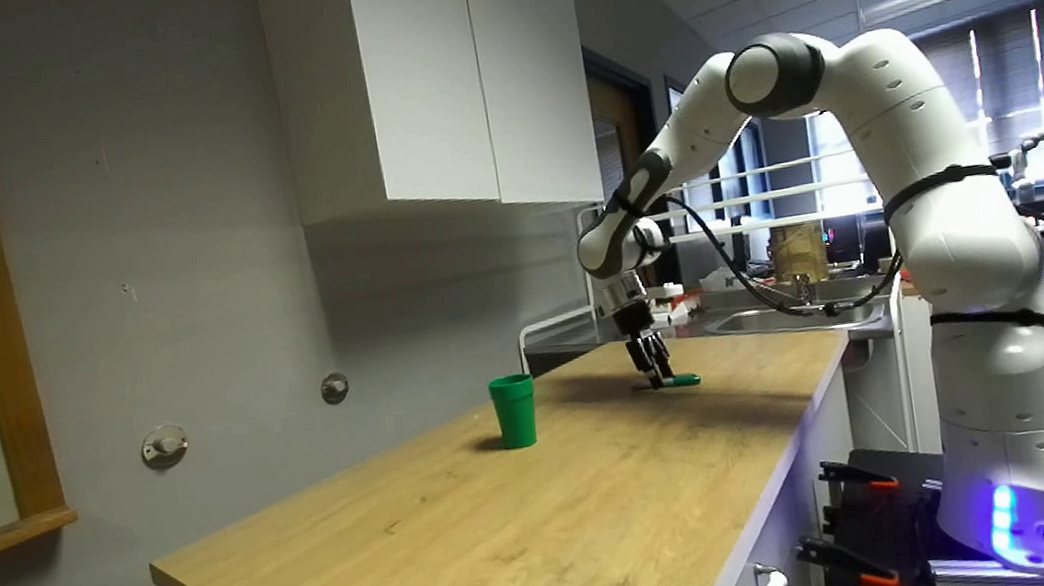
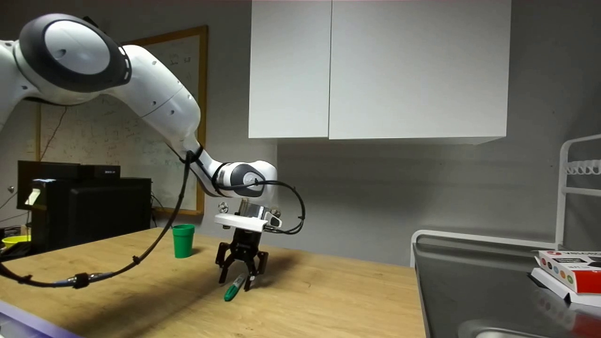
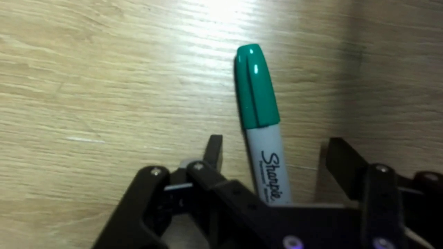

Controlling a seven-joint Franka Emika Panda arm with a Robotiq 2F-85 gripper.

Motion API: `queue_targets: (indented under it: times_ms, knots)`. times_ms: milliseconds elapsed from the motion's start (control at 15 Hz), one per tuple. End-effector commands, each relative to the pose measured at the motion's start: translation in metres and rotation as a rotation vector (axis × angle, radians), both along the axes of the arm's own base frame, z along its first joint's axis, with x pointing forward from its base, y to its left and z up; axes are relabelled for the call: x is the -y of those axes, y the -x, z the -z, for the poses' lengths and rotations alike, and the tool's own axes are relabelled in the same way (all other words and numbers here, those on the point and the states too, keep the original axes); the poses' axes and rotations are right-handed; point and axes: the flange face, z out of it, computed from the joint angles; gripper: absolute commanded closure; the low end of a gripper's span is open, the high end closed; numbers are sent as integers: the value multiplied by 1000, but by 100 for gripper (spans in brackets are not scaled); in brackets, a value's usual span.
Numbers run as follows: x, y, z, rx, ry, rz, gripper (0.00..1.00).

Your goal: Put the marker in the cup

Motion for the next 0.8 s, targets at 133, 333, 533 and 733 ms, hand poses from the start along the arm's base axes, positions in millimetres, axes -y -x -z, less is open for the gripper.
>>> queue_targets:
  times_ms: [133,333,533,733]
  knots:
    - [13,-5,-6,2,-5,-17,68]
    - [18,-5,-8,6,-4,-13,90]
    - [20,-6,-9,8,-5,-9,94]
    - [21,-5,-15,18,3,13,94]
